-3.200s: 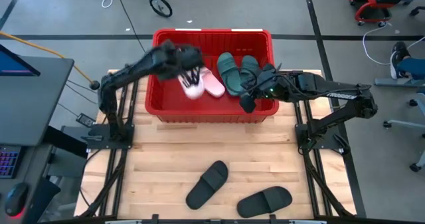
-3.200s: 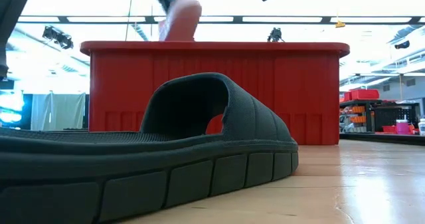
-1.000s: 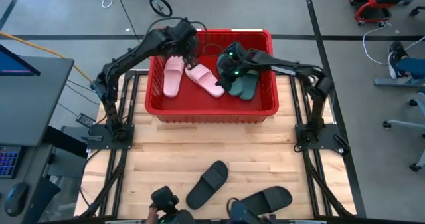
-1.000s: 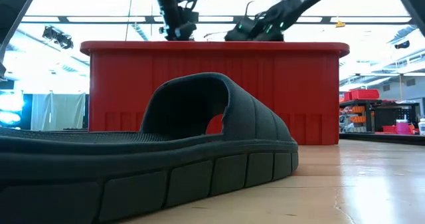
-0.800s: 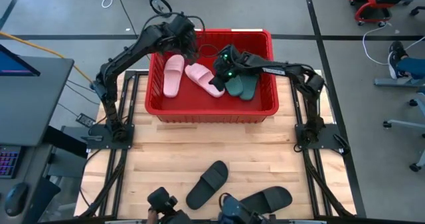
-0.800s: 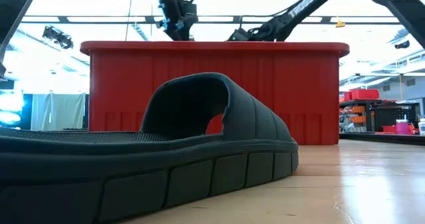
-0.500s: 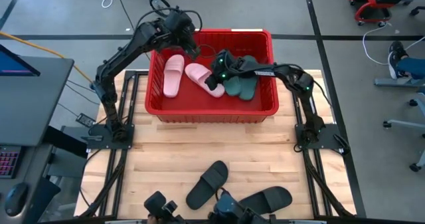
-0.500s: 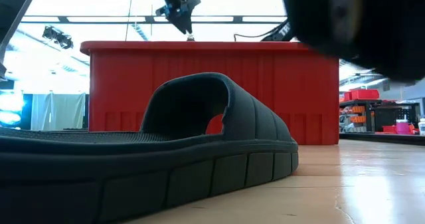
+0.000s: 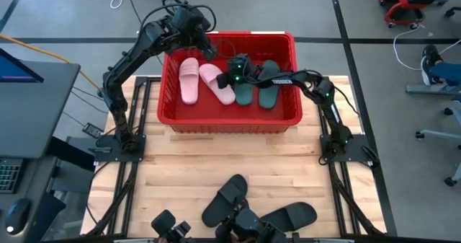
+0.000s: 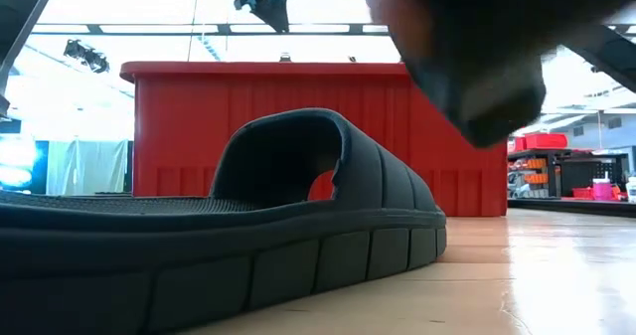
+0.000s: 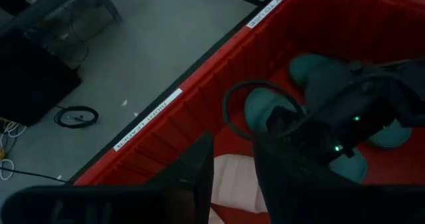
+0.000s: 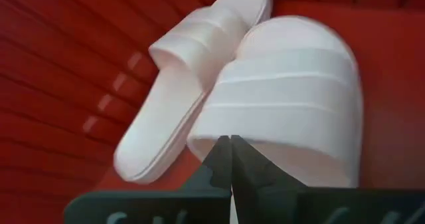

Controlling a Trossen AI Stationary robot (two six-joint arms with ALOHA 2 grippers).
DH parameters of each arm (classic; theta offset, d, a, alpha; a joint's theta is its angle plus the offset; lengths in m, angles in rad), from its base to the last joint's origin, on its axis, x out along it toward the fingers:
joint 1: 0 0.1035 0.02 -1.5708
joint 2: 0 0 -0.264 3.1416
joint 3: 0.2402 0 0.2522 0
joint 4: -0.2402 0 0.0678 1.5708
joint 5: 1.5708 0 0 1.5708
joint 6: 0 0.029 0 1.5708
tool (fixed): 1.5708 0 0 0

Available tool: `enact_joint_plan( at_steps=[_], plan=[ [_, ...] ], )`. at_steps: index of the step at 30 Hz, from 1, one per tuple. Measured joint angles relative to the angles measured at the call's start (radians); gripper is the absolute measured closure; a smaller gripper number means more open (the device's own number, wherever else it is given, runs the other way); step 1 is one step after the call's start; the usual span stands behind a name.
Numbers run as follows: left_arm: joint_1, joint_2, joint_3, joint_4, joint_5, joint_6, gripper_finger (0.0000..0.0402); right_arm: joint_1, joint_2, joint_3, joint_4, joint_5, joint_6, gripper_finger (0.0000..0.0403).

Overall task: Pick and place slides into bin
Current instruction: Adjust the right pink slide in the red bin, then put the top black slide into the red bin

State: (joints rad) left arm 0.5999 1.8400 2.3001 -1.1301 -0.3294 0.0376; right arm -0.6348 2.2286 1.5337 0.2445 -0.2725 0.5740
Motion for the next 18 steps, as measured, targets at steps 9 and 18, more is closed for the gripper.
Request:
enact_joint_plan(
  at_steps=[9, 18],
  plan=[
    [0.000, 0.000, 0.000, -0.060, 0.001, -0.037, 0.0288, -0.018, -0.211, 0.000, -0.129, -0.285, -0.049, 0.0403],
    [-0.027, 0.000, 0.000, -0.138, 0.159, -0.134, 0.0303, -0.017, -0.672, 0.001, -0.524, -0.195, -0.335, 0.0403]
  ],
)
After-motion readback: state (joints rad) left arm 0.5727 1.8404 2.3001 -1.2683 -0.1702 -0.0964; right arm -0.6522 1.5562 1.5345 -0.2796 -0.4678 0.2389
